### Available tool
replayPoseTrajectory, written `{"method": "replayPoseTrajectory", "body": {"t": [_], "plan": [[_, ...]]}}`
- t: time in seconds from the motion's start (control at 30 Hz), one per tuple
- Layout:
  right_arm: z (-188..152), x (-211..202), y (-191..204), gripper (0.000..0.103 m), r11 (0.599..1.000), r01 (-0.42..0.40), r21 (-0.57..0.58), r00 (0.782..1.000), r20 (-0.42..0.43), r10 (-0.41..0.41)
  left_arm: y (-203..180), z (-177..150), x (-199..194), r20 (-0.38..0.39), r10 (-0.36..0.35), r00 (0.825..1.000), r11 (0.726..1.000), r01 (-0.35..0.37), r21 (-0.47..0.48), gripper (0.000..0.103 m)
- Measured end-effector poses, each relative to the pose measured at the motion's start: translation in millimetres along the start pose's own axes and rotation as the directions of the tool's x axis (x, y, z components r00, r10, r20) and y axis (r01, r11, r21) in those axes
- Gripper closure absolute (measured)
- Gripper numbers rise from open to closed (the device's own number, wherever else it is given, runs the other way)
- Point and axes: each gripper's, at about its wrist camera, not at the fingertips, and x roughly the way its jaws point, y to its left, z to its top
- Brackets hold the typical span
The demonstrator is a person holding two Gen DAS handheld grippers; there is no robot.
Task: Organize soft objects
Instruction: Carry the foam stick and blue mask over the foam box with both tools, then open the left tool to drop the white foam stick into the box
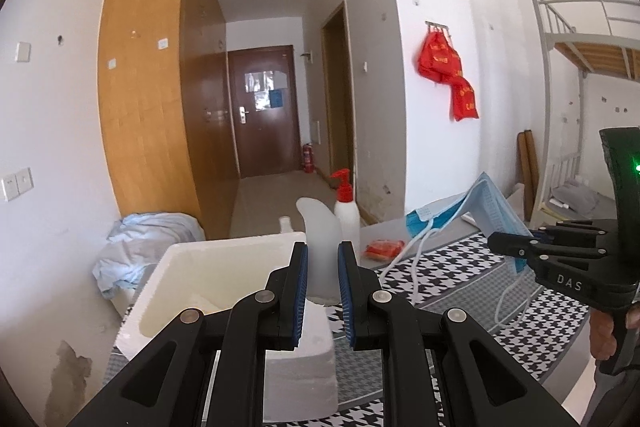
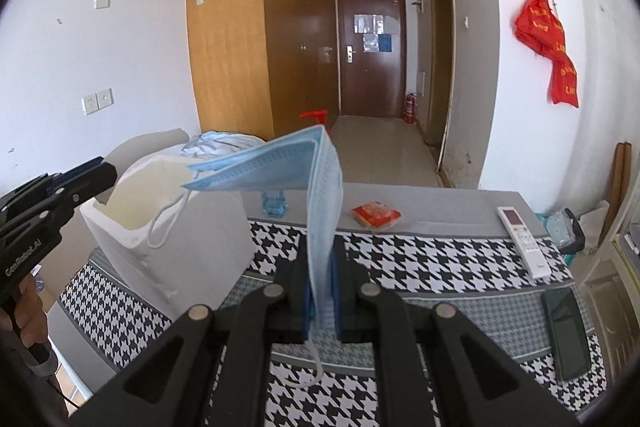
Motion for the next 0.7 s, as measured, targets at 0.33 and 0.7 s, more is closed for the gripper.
{"method": "replayPoseTrajectory", "body": {"t": [0.33,0.7], "plan": [[11,16,16,0.092,0.997,-0.063,-0.037,0.998,0.009,0.064,16,0,4,-0.012,0.066,0.998,0.998,-0.066,-0.017,0.087],[24,30,36,0.092,0.99,-0.127,-0.053,0.992,0.015,0.128,43,1,10,-0.035,0.136,0.99,0.989,-0.137,-0.048,0.087]]}}
